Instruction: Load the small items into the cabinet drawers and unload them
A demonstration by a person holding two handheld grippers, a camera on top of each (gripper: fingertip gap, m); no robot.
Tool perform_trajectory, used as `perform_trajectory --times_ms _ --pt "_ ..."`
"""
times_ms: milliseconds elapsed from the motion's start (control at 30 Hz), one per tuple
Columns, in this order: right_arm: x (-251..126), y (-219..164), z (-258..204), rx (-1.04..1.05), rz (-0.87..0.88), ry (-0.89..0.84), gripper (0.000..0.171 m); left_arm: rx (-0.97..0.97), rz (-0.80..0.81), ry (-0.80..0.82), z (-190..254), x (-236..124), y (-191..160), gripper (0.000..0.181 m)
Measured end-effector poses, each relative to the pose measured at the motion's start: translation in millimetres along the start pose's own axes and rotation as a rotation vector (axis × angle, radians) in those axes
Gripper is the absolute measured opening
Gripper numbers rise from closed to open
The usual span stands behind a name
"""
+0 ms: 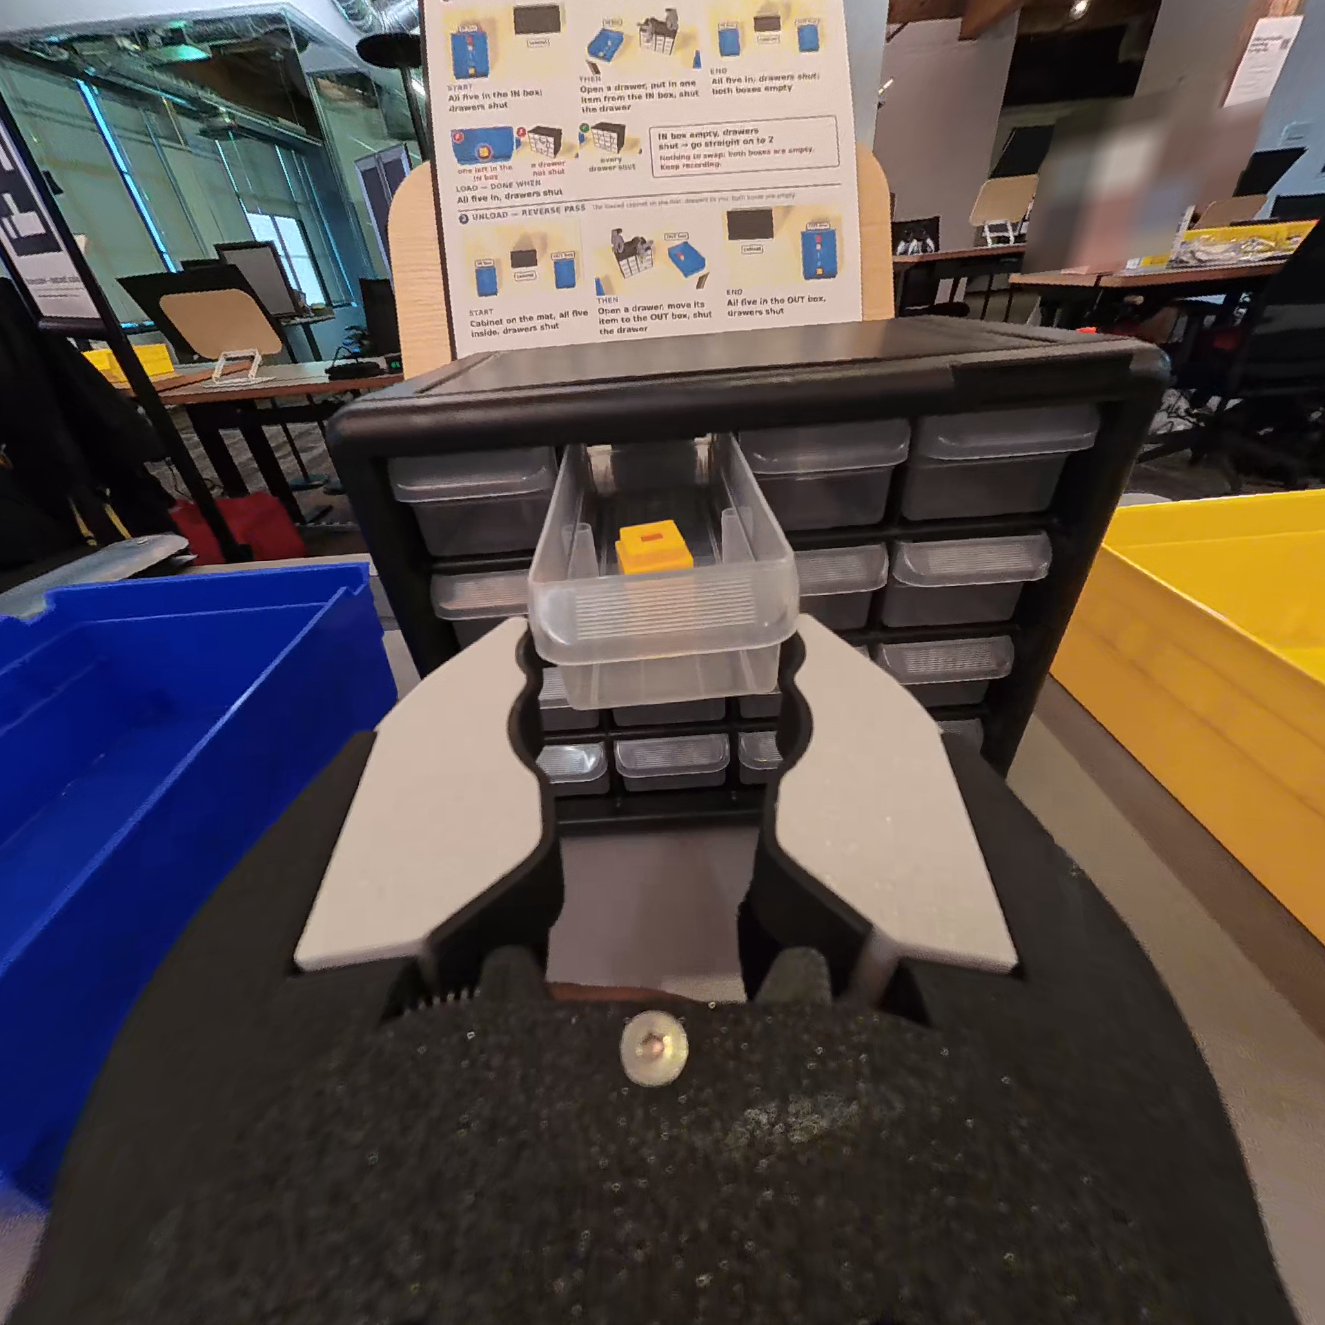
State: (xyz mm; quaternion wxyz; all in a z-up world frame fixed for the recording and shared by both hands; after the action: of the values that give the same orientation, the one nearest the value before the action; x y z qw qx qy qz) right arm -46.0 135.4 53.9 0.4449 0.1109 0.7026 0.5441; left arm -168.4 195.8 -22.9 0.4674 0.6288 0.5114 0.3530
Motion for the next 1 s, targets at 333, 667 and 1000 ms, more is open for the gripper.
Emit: perform_trajectory --times_ms 333,667,1000 --pt "91 97 -5 -0.52 -0.51 0.188 0.053 0.013 0.001 0.002 1 -4 -1 0.063" --pt "142 74 -9 -0.619 -0.822 0.275 0.047 -0.01 -0.005 -0.011 0 -6 1 0.063" --pt "159 54 0 -0.675 -0.983 0.191 0.021 -0.011 -0.009 -0.008 1 -6 2 0.063"
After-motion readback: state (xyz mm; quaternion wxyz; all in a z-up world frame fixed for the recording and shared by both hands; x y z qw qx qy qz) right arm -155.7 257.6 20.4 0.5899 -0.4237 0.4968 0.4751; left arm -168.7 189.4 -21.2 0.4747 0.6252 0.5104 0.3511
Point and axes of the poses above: each gripper's, where its closed fingertips meet, x out along the fingers, y out of its top, z = x × y across the jaws, the point moved 5 cm from there along -x, back along the fingers, and after that the axes turned 14 degrees about x, right-handed, at the moved point
